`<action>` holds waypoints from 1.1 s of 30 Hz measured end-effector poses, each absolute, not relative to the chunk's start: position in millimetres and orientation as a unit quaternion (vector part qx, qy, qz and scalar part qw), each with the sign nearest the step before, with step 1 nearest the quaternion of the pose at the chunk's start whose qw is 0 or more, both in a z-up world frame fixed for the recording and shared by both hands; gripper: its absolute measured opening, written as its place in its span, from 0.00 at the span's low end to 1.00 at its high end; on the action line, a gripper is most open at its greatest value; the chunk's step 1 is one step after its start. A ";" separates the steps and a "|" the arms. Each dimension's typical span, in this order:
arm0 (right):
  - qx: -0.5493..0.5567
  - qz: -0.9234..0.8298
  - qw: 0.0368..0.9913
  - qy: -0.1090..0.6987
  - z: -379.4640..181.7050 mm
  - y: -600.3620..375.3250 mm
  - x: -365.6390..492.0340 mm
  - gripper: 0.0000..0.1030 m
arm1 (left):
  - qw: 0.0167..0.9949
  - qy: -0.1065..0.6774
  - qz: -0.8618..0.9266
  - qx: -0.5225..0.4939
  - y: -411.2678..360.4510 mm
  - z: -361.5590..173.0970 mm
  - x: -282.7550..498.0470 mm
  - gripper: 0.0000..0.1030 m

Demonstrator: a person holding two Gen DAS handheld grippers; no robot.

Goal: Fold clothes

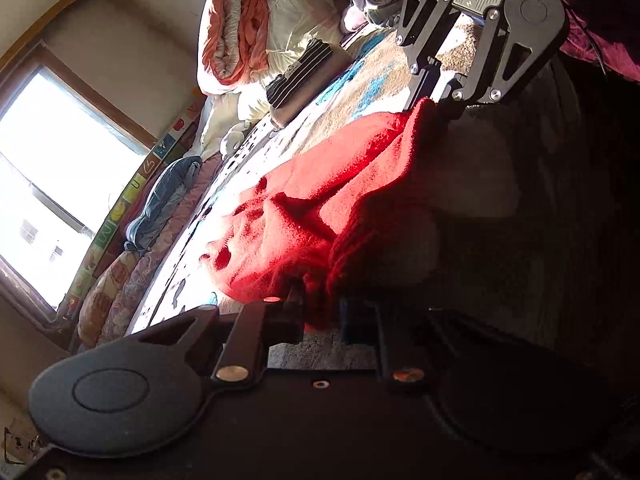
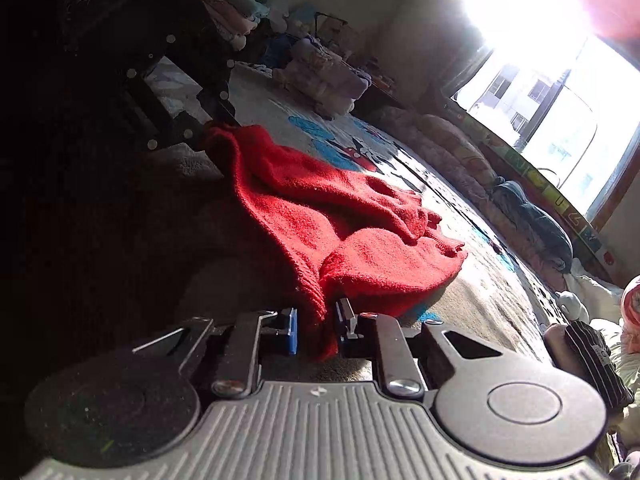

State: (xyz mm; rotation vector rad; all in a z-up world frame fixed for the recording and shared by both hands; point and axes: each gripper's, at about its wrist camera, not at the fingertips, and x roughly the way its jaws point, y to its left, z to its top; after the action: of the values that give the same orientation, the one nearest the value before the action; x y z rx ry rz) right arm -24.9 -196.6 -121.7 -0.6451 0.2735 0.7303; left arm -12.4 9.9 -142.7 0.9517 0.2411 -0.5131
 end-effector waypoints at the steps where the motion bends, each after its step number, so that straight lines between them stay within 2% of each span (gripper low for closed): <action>1: -0.291 0.349 0.882 0.125 -114.5 -202.1 -28.5 0.19 | 0.856 0.113 -0.246 0.441 11.2 -136.3 -17.1 0.13; 5: -0.220 0.341 0.908 0.104 -89.5 -219.3 -28.3 0.19 | 0.896 0.118 -0.264 0.336 25.2 -100.3 -13.4 0.14; 12: -0.066 0.335 0.934 0.104 -59.3 -237.7 42.2 0.19 | 0.943 0.156 -0.278 0.091 57.8 -62.9 53.6 0.15; 19: 0.094 0.324 0.927 0.165 -80.3 -249.8 140.3 0.19 | 0.933 0.214 -0.274 -0.094 80.3 -66.3 133.2 0.15; 22: 0.169 0.320 0.910 0.202 -99.5 -257.0 166.5 0.26 | 0.918 0.239 -0.268 -0.167 94.4 -82.1 153.8 0.15; 25: 0.209 0.323 0.897 0.218 -110.2 -263.4 162.7 0.54 | 0.903 0.253 -0.270 -0.217 101.3 -99.2 161.9 0.18; 27: 0.187 0.331 0.898 0.220 -110.0 -259.3 153.3 0.55 | 0.898 0.260 -0.273 -0.228 102.0 -104.2 162.9 0.19; 28: 0.179 0.333 0.900 0.217 -110.4 -258.2 150.3 0.53 | 0.896 0.263 -0.275 -0.231 102.2 -105.5 163.4 0.19; 29: 0.173 0.335 0.901 0.216 -111.1 -257.7 150.1 0.36 | 0.895 0.263 -0.276 -0.232 102.7 -105.4 164.3 0.19; 31: 0.170 0.327 0.904 0.218 -111.8 -259.0 156.8 0.16 | 0.898 0.256 -0.274 -0.228 104.8 -104.5 167.8 0.18; 33: 0.188 0.327 0.901 0.217 -111.2 -262.7 168.8 0.15 | 0.905 0.244 -0.268 -0.223 105.4 -102.4 172.3 0.16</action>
State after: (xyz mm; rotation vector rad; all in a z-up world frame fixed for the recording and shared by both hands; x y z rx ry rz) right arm 168.8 -262.7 -111.2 0.3882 0.4486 0.6758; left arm 172.3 105.4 -102.4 -0.4606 0.5042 -0.5541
